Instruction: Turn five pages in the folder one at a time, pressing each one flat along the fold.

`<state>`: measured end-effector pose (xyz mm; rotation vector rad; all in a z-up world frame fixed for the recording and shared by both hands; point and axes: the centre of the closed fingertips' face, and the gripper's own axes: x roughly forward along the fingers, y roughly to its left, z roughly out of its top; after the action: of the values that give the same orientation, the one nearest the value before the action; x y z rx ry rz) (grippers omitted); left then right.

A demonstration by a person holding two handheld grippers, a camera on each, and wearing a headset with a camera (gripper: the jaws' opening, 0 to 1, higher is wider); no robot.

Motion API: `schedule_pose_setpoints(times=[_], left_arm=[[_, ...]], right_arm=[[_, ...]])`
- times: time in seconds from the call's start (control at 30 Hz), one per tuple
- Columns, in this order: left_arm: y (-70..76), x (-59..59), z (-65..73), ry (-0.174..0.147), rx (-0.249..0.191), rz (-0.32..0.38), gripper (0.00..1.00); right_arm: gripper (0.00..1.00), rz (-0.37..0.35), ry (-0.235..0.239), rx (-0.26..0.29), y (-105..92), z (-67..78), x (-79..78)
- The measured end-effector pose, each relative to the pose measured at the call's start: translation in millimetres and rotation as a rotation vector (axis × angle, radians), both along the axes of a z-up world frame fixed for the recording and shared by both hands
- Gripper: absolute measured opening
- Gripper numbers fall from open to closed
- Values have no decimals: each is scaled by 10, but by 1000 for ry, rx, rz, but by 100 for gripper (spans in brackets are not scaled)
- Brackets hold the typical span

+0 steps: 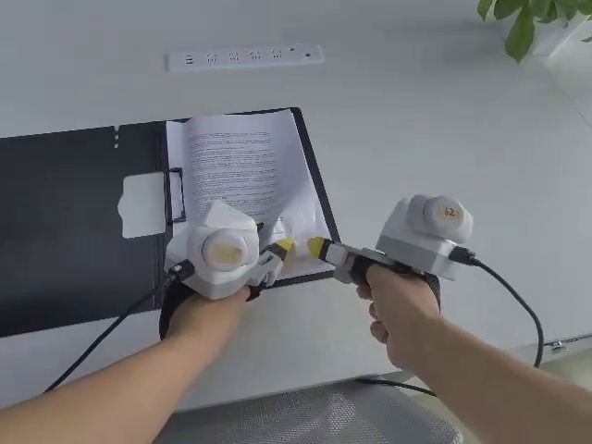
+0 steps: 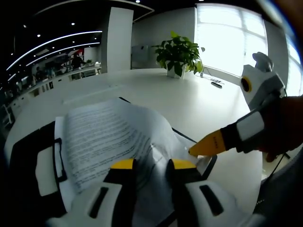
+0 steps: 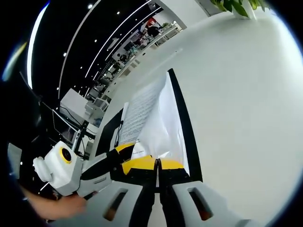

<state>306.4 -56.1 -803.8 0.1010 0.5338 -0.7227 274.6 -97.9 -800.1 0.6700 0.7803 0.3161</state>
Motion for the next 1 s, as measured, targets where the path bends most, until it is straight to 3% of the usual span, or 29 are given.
schedule_pose_setpoints(times=[0.4,0.7,1.0], left_arm=[[-27,-49,23,21,-19,-11,33],[32,-85,64,33,-22,-16,35],[106,-73,173,18,-39,-7,38]], right_arm=[[0,-61,-27,25,-109,83,-90],[0,-84,-88,45,-139,220,-137],[0,-68,-153,47,-71,402,-122]])
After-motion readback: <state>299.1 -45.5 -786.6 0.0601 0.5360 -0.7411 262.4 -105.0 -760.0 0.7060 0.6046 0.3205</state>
